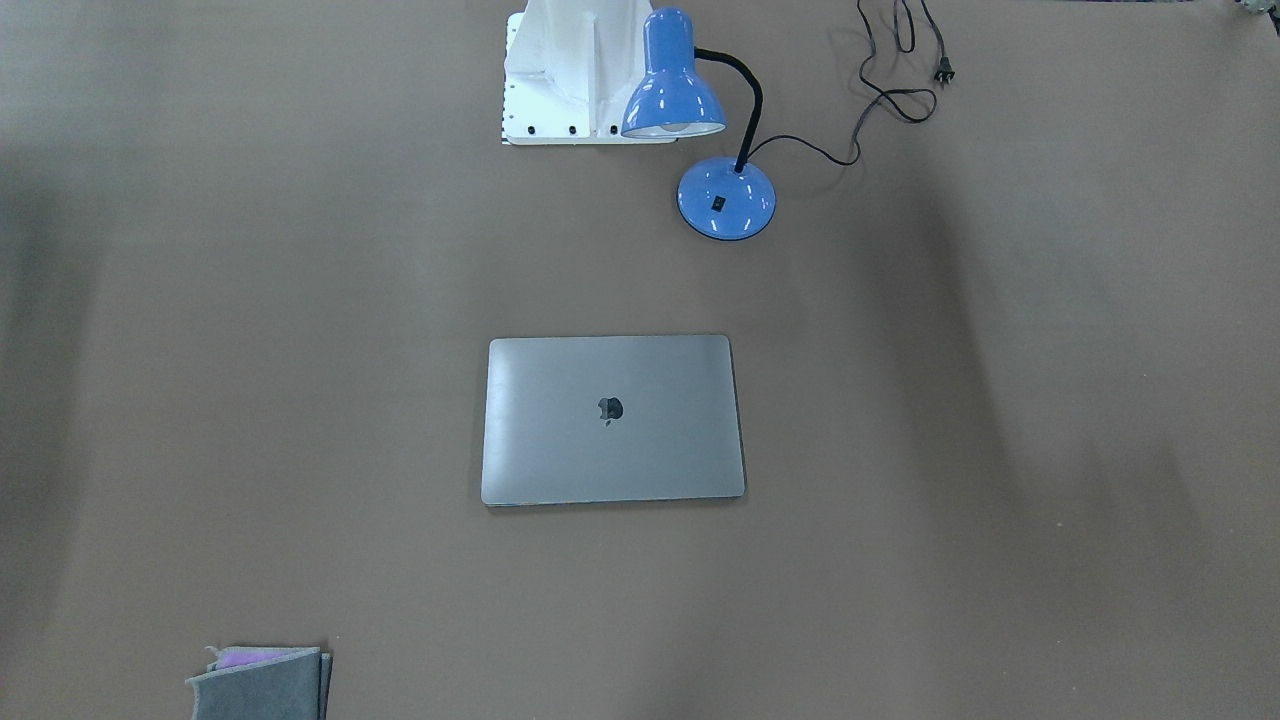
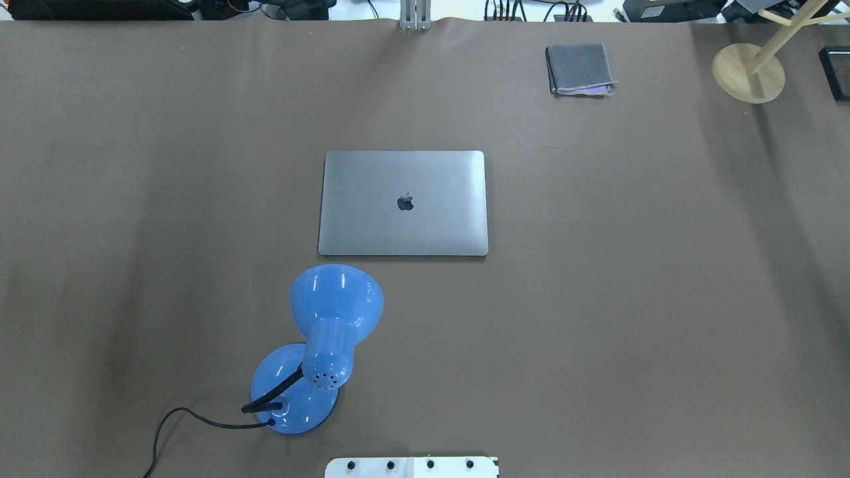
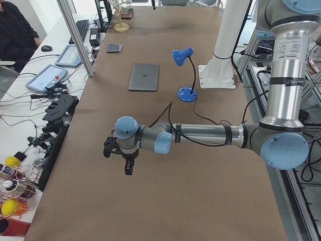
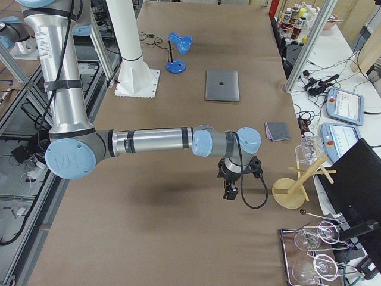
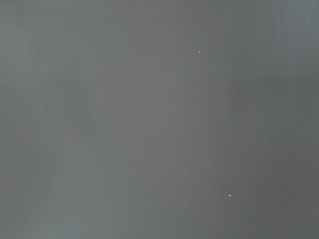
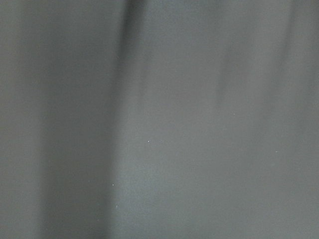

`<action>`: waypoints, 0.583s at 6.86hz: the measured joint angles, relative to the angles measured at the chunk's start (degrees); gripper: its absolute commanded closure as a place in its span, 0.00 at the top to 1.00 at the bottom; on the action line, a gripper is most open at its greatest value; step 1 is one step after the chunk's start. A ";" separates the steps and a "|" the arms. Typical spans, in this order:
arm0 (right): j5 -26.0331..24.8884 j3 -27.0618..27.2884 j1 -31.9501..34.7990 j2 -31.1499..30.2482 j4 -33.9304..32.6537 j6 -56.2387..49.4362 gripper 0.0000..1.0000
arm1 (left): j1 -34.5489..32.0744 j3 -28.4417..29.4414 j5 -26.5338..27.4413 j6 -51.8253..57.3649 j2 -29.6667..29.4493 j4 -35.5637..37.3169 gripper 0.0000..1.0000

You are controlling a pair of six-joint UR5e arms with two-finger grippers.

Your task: Close laptop

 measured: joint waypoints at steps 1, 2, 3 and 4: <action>0.55 -0.12 0.78 -0.14 0.65 0.12 1.00 | -0.66 0.28 0.46 2.09 0.03 0.14 0.98; 0.79 -0.02 1.11 0.01 0.88 0.25 1.00 | -1.85 0.03 0.94 3.48 -0.05 0.47 0.98; 1.05 0.22 1.22 0.20 0.99 0.33 1.00 | -2.67 -0.46 1.14 3.99 -0.27 0.80 0.98; 1.65 0.76 1.28 0.28 0.95 0.41 1.00 | -2.98 -0.74 1.28 4.03 -0.58 1.26 0.98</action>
